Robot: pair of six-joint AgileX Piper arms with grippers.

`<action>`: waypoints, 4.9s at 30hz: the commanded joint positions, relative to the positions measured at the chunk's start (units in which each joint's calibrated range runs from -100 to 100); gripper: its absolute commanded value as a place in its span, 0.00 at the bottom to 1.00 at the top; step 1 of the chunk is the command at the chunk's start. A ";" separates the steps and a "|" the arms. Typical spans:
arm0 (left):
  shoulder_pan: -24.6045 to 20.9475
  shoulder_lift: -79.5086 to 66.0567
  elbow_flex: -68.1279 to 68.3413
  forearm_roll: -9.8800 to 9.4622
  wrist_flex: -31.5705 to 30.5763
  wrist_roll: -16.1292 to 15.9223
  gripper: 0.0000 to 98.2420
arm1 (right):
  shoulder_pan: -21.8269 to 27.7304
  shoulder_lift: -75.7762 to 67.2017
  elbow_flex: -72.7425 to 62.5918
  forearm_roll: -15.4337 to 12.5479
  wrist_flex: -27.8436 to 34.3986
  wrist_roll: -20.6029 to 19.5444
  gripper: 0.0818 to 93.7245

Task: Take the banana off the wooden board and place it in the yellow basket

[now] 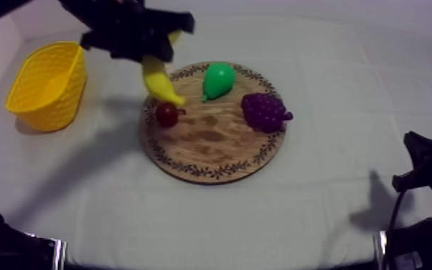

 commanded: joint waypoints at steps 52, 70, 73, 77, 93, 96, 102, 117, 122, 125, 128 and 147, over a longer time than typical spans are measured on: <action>-34.43 11.03 7.08 -6.38 -19.27 -10.96 0.60 | -0.02 -0.03 -0.05 0.01 0.29 0.02 0.01; -31.17 -12.91 17.24 -5.78 -24.40 -14.66 0.54 | -0.02 -0.03 -0.05 0.01 0.29 0.00 0.01; -29.02 -19.21 18.55 -5.89 -22.51 -14.74 0.46 | -0.02 -0.03 -0.05 0.01 0.29 0.01 0.01; -26.76 -28.51 21.45 -5.44 -21.11 -13.88 0.37 | -0.02 -0.03 -0.05 0.01 0.29 0.01 0.01; -25.59 -64.37 43.53 -2.95 -24.67 -12.83 0.07 | -0.02 -0.03 -0.05 0.01 0.29 0.02 0.01; -25.60 -71.04 51.94 -2.61 -29.48 -12.69 0.04 | -0.02 -0.03 -0.05 0.01 0.29 0.02 0.01; -25.88 -82.54 68.32 -2.58 -35.50 -11.33 0.01 | -0.02 -0.03 -0.05 0.01 0.29 0.02 0.01; -28.17 -96.02 88.91 -1.93 -42.00 -8.61 0.00 | -0.02 -0.03 -0.05 0.01 0.29 0.02 0.01; -28.24 -98.52 92.99 -0.23 -43.53 -10.68 0.00 | -0.02 -0.03 -0.05 0.01 0.29 0.00 0.01; -28.18 -99.89 93.64 0.30 -43.65 -12.64 0.00 | -0.02 -0.03 -0.05 0.01 0.29 0.01 0.01; -28.05 -100.59 93.96 0.76 -43.97 -14.20 0.00 | -0.02 -0.03 -0.05 0.01 0.29 0.01 0.01; -28.03 -100.96 96.29 1.73 -51.04 -8.65 0.00 | -0.02 -0.03 -0.05 0.01 0.29 0.02 0.01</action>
